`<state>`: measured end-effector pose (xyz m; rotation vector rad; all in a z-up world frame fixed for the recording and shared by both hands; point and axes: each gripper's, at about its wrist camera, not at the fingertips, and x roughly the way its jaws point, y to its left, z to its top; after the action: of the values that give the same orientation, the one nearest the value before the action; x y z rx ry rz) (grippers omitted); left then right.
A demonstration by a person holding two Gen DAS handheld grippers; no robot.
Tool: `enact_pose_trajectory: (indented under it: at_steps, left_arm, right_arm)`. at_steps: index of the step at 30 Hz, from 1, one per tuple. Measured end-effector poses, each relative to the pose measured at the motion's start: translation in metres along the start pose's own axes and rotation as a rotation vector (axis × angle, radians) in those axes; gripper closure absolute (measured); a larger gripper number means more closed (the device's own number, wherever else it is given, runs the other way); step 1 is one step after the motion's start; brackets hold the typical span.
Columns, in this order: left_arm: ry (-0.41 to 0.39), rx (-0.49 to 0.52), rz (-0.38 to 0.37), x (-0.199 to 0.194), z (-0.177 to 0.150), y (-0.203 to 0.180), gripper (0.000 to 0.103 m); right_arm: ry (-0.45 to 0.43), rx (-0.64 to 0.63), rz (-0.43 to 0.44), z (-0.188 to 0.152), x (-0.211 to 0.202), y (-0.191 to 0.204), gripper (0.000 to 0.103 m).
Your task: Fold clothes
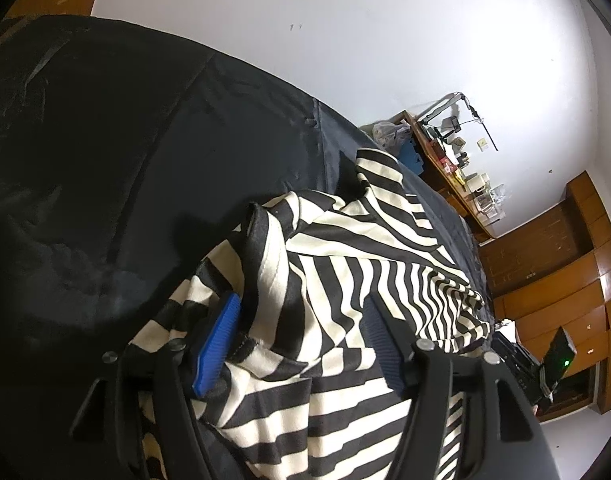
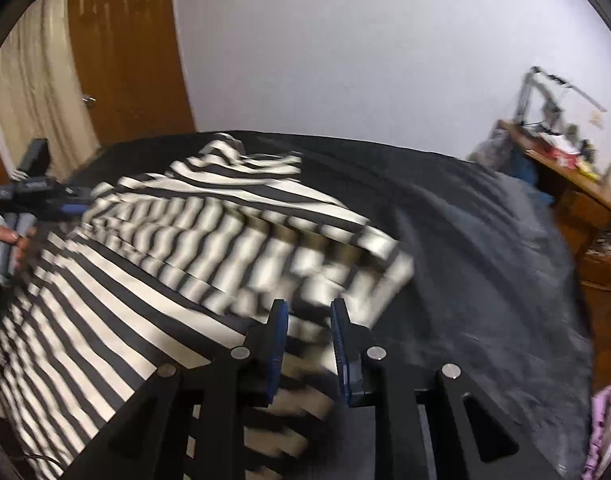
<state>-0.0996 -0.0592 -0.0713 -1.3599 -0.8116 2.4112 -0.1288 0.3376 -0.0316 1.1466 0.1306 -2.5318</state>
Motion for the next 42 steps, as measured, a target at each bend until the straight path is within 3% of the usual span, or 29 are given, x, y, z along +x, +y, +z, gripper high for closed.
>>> enact_pose_trajectory:
  at_steps: [3,7,10,17,22,32,37,42]
  left_arm:
    - [0.005,0.032,0.008,0.007,0.000,-0.009,0.031]
    - [0.015,0.073,0.024,0.018,-0.001,-0.019,0.025]
    - [0.026,0.083,0.024,0.022,-0.002,-0.016,0.025]
    - [0.018,0.095,0.034,0.027,-0.001,-0.015,0.024]
    - [0.014,0.104,0.037,0.027,-0.002,-0.015,0.023]
    - [0.015,0.103,0.021,0.026,-0.001,-0.014,0.023]
    - [0.013,0.104,0.019,0.027,-0.002,-0.015,0.022]
    - [0.014,0.098,0.012,0.026,-0.001,-0.014,0.022]
  right_arm:
    - [0.052,0.040,0.032,0.018,0.029,0.011,0.080]
    - [0.174,0.050,-0.058,0.021,0.074,0.010,0.080]
    - [0.186,0.032,-0.061,0.007,0.062,0.008,0.080]
    - [0.152,-0.030,-0.026,-0.020,0.034,0.010,0.078]
    - [0.047,-0.133,-0.113,-0.037,0.024,0.027,0.075]
    - [-0.012,-0.369,-0.257,-0.062,0.001,0.047,0.075]
    - [0.007,-0.501,-0.205,-0.072,0.004,0.060,0.075]
    - [-0.005,-0.491,-0.184,-0.063,0.031,0.052,0.075]
